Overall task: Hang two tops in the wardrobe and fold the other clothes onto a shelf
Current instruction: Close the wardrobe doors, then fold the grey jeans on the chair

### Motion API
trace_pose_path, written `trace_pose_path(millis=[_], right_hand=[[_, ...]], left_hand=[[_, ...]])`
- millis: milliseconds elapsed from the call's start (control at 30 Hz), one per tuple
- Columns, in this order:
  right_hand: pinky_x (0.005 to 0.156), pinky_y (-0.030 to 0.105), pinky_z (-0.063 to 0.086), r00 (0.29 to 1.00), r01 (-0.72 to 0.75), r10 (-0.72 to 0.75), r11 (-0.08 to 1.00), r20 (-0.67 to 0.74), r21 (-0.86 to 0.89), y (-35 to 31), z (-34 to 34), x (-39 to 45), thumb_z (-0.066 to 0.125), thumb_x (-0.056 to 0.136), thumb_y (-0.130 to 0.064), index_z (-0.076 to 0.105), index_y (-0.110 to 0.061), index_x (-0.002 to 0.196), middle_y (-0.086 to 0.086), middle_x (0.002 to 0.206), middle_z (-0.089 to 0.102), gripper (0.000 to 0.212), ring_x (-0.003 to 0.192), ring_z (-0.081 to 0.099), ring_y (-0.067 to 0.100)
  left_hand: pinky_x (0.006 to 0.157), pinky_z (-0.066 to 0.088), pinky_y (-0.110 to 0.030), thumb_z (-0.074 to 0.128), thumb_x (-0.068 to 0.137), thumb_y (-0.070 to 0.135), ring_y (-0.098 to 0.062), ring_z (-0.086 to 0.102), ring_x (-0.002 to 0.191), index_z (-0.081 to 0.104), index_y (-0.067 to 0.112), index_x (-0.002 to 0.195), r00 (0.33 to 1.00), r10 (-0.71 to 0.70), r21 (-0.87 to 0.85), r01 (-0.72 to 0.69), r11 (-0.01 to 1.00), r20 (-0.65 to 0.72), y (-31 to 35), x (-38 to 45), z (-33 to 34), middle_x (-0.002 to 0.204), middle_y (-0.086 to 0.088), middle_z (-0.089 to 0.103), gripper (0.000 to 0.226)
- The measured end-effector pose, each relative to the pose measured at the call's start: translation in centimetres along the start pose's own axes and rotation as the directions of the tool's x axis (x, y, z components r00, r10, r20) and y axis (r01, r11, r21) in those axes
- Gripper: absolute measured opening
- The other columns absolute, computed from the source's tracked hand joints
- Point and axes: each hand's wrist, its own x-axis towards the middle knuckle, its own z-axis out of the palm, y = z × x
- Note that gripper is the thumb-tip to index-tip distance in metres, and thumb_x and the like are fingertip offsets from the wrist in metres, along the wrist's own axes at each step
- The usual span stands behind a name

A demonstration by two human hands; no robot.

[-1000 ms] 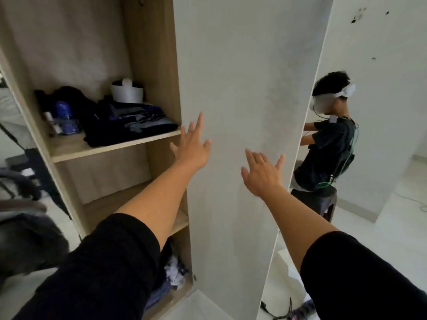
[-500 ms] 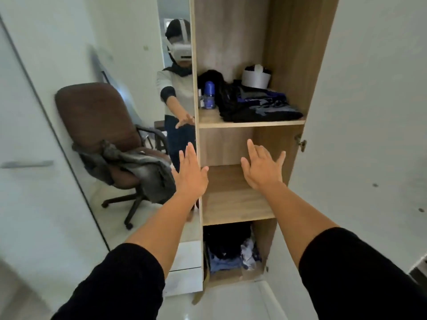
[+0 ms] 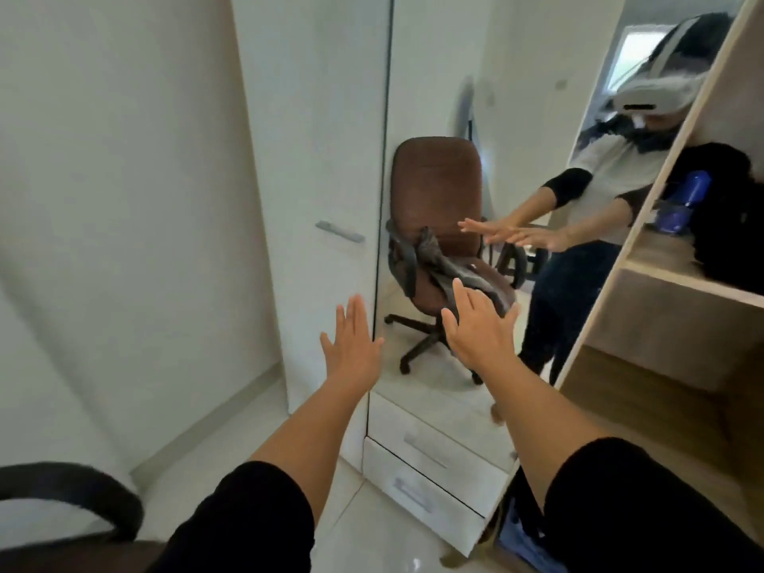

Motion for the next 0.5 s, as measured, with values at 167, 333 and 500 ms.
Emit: trace_pose_path(millis=[167, 333, 500], right_hand=[[0.112, 0.065, 0.002, 0.964, 0.255, -0.259, 0.964, 0.059, 0.073, -6.7, 3.0, 1.8, 0.028, 0.1, -0.038, 0.015, -0.021, 0.151, -0.002, 0.148, 0.034, 0.055, 0.138, 0.029, 0.016], [0.111, 0.063, 0.004, 0.854, 0.485, -0.495, 0.869, 0.162, 0.099, -13.4, 6.8, 0.0, 0.023, 0.102, -0.038, 0.008, -0.019, 0.152, -0.002, 0.151, 0.028, 0.056, 0.141, 0.024, 0.015], [0.111, 0.063, 0.007, 0.711, 0.648, -0.662, 0.748, 0.237, 0.146, -21.0, 9.8, -3.4, 0.024, 0.101, -0.039, 0.01, -0.019, 0.151, 0.0, 0.151, 0.029, 0.056, 0.14, 0.026, 0.016]], left_hand=[[0.116, 0.008, -0.051, 0.036, 0.1, 0.032, -0.019, -0.01, 0.147, -0.016, 0.015, 0.149, 0.96, -0.265, 0.023, 0.268, 0.963, -0.088, -6.6, -2.2, -2.0, 0.159, 0.003, -0.013, 0.073], [0.116, 0.005, -0.052, 0.036, 0.1, 0.027, -0.019, -0.013, 0.147, -0.016, 0.015, 0.15, 0.858, -0.491, 0.022, 0.5, 0.866, -0.15, -13.8, -8.5, -3.4, 0.159, 0.003, -0.016, 0.073], [0.116, 0.008, -0.052, 0.036, 0.101, 0.03, -0.02, -0.012, 0.147, -0.015, 0.013, 0.15, 0.684, -0.695, 0.032, 0.718, 0.696, -0.221, -19.9, -15.4, -5.7, 0.159, 0.003, -0.014, 0.072]])
